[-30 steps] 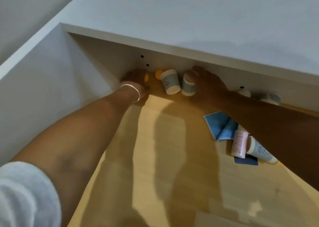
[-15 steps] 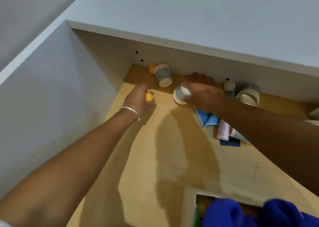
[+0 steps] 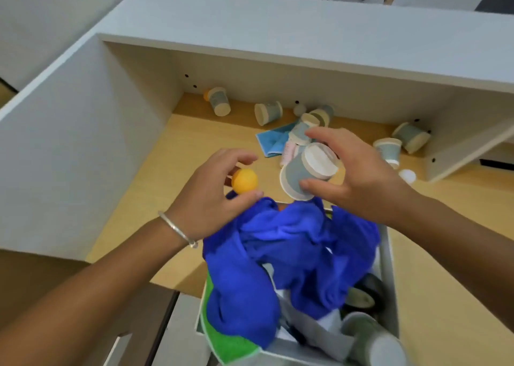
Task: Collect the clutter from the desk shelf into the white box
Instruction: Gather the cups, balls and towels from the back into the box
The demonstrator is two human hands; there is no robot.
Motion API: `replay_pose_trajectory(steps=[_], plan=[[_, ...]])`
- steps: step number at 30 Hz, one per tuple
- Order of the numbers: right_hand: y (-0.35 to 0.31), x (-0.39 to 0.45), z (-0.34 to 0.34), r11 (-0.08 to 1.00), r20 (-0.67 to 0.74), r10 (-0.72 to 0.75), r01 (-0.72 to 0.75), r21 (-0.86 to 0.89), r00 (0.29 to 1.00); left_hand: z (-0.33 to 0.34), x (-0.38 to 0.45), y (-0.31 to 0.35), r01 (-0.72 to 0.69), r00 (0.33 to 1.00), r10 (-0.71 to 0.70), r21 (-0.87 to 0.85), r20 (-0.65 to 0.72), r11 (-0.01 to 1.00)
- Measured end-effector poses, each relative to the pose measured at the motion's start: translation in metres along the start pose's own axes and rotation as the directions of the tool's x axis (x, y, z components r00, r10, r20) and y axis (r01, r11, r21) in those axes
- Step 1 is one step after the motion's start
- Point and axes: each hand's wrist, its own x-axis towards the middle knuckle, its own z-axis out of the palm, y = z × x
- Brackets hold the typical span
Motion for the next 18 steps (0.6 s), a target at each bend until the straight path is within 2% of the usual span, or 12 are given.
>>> replay_pose_trajectory(steps=[5,10,15,18], plan=[[0.002,-0.076,-0.034,0.999,-0.033,-0.045,0.045,0.012,0.998,0.027,-0.059,0.054,-0.098,0.995,0.097,0.039,0.034,0.994],[0.009,-0.133,-0.049,0.998,0.028,-0.056,0.056,0.0,0.998,0.056,-0.111,0.075,-0.148,0.983,0.13,0.138,0.126,0.979],[0.015,-0.168,-0.04,0.991,0.154,-0.115,0.124,-0.048,0.981,0.073,-0.133,0.074,-0.192,0.957,0.112,0.293,0.267,0.937],[0.013,-0.176,-0.035,0.984,0.161,-0.146,0.159,-0.075,0.976,0.078,-0.14,0.07,-0.182,0.948,0.075,0.333,0.31,0.925]])
